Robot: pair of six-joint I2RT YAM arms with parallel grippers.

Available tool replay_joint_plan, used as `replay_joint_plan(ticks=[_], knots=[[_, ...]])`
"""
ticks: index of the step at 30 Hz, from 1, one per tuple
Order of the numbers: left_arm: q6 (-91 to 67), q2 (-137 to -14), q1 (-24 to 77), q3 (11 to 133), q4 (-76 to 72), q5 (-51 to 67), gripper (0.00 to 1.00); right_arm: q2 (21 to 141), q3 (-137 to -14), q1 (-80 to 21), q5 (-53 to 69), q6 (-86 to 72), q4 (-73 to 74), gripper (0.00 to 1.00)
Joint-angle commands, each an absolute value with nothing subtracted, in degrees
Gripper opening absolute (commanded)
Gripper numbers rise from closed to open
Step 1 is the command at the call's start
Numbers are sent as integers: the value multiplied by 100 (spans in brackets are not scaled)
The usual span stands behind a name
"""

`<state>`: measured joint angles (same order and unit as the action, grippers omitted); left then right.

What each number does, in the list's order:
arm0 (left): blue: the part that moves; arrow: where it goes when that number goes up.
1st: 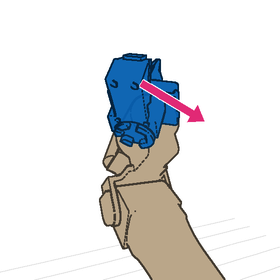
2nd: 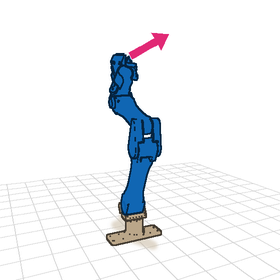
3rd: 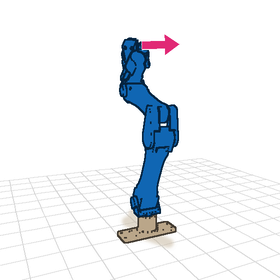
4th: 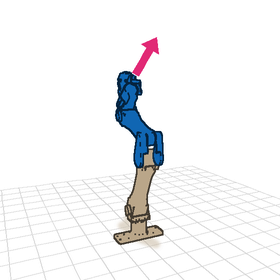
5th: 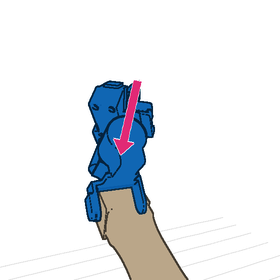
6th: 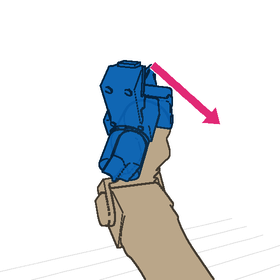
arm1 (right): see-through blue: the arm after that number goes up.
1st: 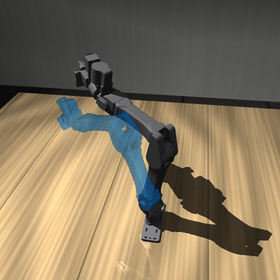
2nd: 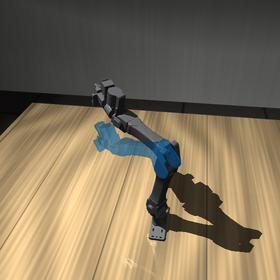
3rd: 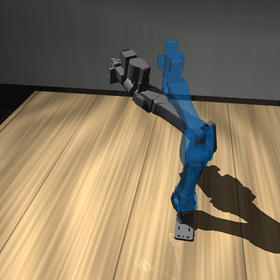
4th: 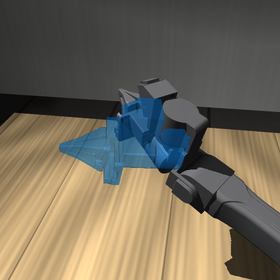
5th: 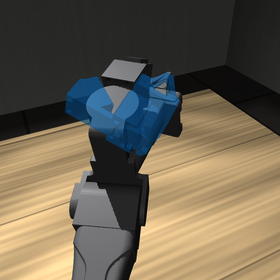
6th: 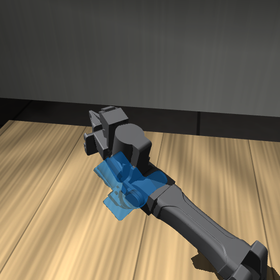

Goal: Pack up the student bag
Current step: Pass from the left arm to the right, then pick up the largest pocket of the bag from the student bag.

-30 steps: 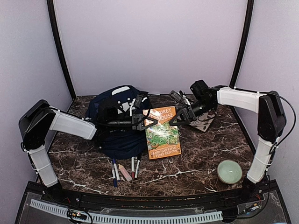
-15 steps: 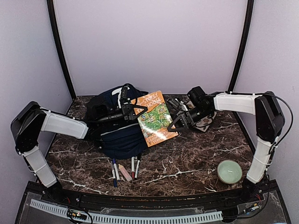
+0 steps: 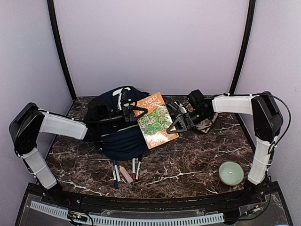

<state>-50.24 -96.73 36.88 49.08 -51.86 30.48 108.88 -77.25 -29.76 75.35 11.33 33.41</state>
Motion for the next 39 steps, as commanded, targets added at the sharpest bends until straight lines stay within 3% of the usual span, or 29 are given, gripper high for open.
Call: replay_joint_plan(ticks=[1,7,11,17,21,31,36,39], knots=[[-3855,-9008,3597,5163,-3359,2393,51,10503,-7632,-2801,7167,584,3012,0],[-2000,-8655,3632,5642,-570,1483,52,9783,-7015,-2181,5781,388,2767,0],[-997,-8729,3830,5949,446,1278,51,9623,-6832,-1831,5681,828,3251,0],[-441,-9586,4355,6877,1699,659,47,9209,-6257,-1596,5529,631,2764,0],[-653,-10238,4619,7338,2093,416,45,9168,-6135,-1566,5532,586,2628,0],[-974,-11327,5084,8104,2663,-1666,39,9176,-6000,-1553,5726,471,2446,0],[-964,-11611,5147,8299,2725,-2010,23,9173,-5925,-1556,5689,413,2330,0],[-1052,-11645,5172,8372,2738,-2457,24,9176,-5927,-1551,5699,388,2316,0]])
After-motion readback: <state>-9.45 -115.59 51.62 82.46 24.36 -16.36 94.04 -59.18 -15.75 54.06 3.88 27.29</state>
